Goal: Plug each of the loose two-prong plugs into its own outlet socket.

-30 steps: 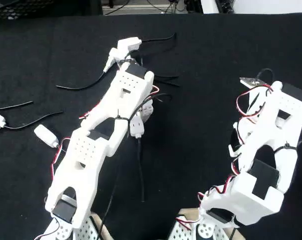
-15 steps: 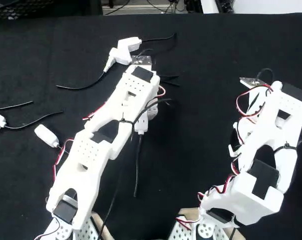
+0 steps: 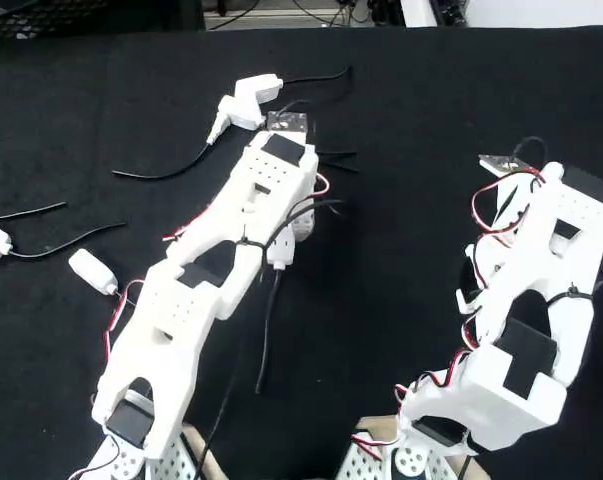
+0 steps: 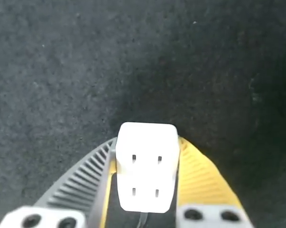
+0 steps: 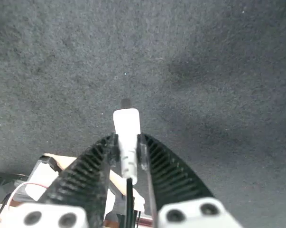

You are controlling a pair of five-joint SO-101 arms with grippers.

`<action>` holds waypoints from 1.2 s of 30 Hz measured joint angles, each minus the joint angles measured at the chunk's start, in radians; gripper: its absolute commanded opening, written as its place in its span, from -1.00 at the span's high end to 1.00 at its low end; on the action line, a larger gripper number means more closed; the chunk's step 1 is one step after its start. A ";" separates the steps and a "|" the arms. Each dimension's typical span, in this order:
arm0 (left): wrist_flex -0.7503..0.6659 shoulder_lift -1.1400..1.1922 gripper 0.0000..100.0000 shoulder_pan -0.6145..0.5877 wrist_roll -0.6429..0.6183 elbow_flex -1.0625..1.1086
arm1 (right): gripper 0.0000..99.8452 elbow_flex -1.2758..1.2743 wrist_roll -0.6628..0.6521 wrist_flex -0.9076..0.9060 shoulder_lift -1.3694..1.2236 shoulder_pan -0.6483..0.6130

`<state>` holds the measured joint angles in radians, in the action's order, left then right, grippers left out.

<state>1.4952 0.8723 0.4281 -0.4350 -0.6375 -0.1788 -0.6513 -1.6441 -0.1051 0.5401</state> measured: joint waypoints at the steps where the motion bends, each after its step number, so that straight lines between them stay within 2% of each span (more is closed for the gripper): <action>1: 0.000 0.000 0.94 -0.003 -0.009 0.002 | 0.98 0.000 0.000 0.000 0.000 0.000; 6: 0.028 0.003 0.88 -0.015 -0.008 -0.005 | 0.98 0.000 0.000 0.000 0.000 0.000; 13: 0.087 0.005 0.23 -0.015 -0.008 -0.014 | 0.98 0.000 0.000 0.000 0.000 0.000; 17: 0.133 0.006 -0.01 -0.031 -0.008 -0.014 | 0.98 0.000 0.000 0.000 0.000 0.000; 20: 0.164 0.008 -0.09 -0.064 -0.008 -0.006 | 0.98 0.000 0.000 0.000 0.000 0.000; 24: 0.233 -0.002 -0.09 -0.107 -0.008 -0.044 | 0.98 0.000 0.003 0.000 0.000 -0.003; 28: 0.247 -0.086 -0.09 -0.245 -0.008 -0.046 | 0.98 0.000 0.072 0.028 0.017 -0.081; 36: 0.247 -0.373 -0.09 -0.675 -0.008 -0.023 | 0.98 -0.015 0.256 0.103 0.158 -0.356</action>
<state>1.7423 0.4994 -0.2470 -0.4427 -0.6605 -0.1941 -0.3951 -1.5413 0.0529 0.1841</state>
